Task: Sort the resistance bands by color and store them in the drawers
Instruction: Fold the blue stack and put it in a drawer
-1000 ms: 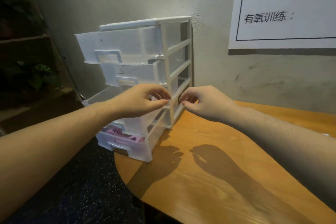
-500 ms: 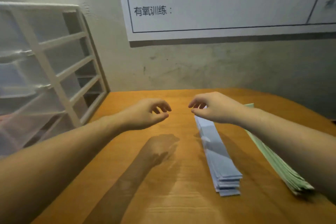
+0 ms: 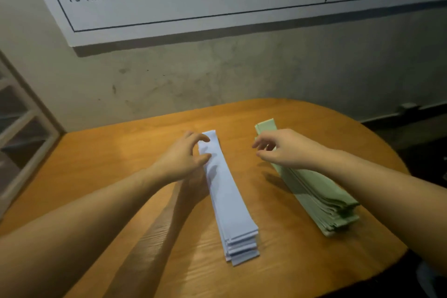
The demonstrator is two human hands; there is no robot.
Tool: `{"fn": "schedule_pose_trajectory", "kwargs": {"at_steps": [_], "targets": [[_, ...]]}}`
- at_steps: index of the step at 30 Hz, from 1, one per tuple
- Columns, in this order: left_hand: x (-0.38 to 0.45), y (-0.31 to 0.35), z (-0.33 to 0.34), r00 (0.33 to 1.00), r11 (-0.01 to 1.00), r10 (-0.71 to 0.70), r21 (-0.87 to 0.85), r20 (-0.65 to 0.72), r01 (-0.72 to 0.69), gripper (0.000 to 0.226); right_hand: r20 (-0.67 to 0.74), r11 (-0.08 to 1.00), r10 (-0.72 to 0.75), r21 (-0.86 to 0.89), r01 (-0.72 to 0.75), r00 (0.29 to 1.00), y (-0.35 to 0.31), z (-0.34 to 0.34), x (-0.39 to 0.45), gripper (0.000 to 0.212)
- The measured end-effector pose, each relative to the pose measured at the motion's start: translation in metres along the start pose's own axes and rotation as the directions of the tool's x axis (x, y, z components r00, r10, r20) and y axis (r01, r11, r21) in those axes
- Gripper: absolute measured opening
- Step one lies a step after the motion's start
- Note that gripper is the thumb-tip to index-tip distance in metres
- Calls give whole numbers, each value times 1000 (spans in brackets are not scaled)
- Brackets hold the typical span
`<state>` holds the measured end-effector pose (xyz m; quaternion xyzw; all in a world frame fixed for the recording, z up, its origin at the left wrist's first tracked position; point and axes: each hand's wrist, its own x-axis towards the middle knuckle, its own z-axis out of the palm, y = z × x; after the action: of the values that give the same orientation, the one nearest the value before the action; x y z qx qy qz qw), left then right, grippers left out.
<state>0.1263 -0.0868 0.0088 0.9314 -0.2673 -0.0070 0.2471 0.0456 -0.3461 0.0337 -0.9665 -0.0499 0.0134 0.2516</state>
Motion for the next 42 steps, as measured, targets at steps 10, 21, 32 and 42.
{"fn": "schedule_pose_trajectory", "kwargs": {"at_steps": [10, 21, 32, 42], "targets": [[61, -36, 7, 934, 912, -338, -205, 113, 355, 68, -29, 908, 222, 370, -195, 975, -24, 65, 68, 49], [100, -29, 7, 875, 908, -328, -136, 356, 396, 66, -185, 923, 171, 374, -91, 968, -16, 126, 68, 48], [112, -13, -18, 733, 897, -306, -73, 608, 435, 40, -190, 910, 81, 414, 5, 979, -20, 124, 62, 55], [81, -14, -34, 887, 973, -6, -202, 462, 112, 38, -189, 899, 98, 437, -6, 977, -21, 121, 60, 82]]}}
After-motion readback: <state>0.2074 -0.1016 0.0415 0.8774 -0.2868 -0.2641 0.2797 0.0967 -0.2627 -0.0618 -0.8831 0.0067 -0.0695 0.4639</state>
